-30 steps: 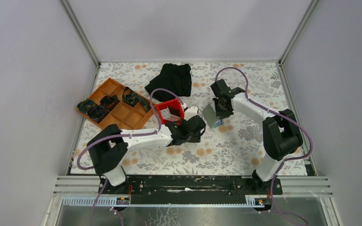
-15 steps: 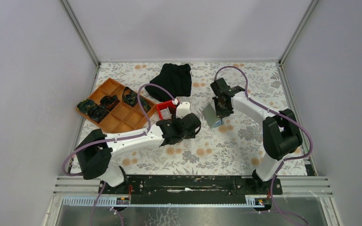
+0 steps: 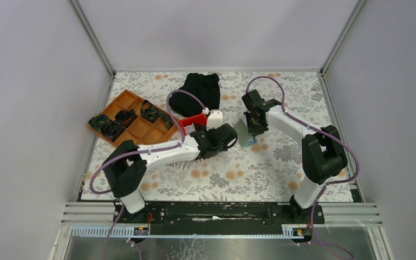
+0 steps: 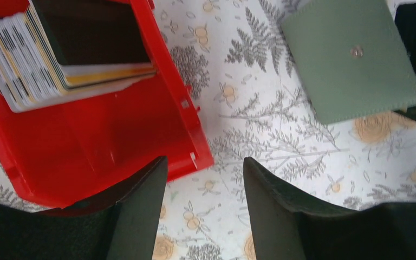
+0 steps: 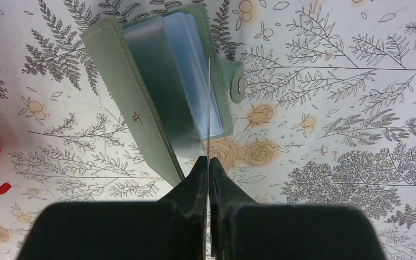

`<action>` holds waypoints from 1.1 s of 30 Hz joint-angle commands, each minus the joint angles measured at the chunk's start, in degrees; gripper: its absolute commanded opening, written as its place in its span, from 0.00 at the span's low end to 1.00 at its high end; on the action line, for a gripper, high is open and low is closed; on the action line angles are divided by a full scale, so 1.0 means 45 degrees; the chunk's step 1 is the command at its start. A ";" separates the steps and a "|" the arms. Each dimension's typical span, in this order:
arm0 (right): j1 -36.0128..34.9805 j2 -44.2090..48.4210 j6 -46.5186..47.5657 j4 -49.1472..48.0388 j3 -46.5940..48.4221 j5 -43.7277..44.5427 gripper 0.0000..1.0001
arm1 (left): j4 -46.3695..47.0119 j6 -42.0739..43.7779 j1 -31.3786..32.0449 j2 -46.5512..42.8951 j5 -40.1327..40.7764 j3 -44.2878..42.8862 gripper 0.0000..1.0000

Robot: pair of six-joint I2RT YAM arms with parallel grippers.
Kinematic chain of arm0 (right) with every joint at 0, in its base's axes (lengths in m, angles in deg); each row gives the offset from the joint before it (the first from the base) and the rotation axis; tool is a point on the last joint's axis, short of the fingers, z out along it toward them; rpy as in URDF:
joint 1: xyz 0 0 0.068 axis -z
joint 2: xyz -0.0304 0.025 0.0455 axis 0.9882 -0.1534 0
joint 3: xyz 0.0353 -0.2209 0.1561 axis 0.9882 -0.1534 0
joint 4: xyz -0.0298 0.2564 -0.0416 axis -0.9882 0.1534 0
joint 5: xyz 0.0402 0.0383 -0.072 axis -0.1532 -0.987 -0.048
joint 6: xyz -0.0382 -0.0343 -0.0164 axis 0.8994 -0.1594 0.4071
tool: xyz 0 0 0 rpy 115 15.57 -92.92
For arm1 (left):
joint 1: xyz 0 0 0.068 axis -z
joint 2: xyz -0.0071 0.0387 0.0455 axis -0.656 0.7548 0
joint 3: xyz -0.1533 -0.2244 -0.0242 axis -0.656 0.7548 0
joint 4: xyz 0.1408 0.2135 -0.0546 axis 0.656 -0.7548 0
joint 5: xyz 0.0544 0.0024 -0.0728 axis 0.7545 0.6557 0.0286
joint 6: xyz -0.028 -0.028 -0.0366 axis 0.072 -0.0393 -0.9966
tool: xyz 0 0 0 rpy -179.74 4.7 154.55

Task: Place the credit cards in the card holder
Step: Move the storage box to the center of the board.

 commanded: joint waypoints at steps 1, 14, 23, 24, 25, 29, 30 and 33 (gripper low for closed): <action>0.0071 0.0440 0.0173 -0.0116 -0.0051 -0.0310 0.00 | 0.0289 0.0387 -0.0554 0.0694 0.0622 -0.0629 0.61; 0.0068 0.0422 0.0098 -0.0159 -0.0066 -0.0512 0.00 | 0.0890 0.1341 -0.1496 0.1976 0.0377 -0.1303 0.45; 0.0062 0.0564 0.0054 -0.0198 -0.0129 -0.0505 0.00 | 0.1820 0.3061 -0.1648 0.1307 -0.0786 -0.0518 0.31; 0.0060 0.0564 0.0048 -0.0184 -0.0128 -0.0503 0.00 | 0.2008 0.3359 -0.1658 0.1215 -0.1075 -0.0358 0.29; 0.0069 0.0569 0.0040 -0.0196 -0.0147 -0.0503 0.00 | 0.2139 0.3597 -0.1659 0.1115 -0.1311 -0.0245 0.27; 0.0069 0.0632 0.0024 -0.0188 -0.0171 -0.0494 0.00 | 0.2197 0.4396 -0.1659 0.0843 -0.2289 0.0034 0.20; 0.0073 0.0641 0.0020 -0.0197 -0.0182 -0.0487 0.00 | 0.2197 0.4525 -0.1659 0.0771 -0.2554 0.0107 0.20; 0.0073 0.0678 0.0009 -0.0198 -0.0196 -0.0475 0.00 | 0.2319 0.5148 -0.1640 0.0495 -0.3316 0.0293 0.17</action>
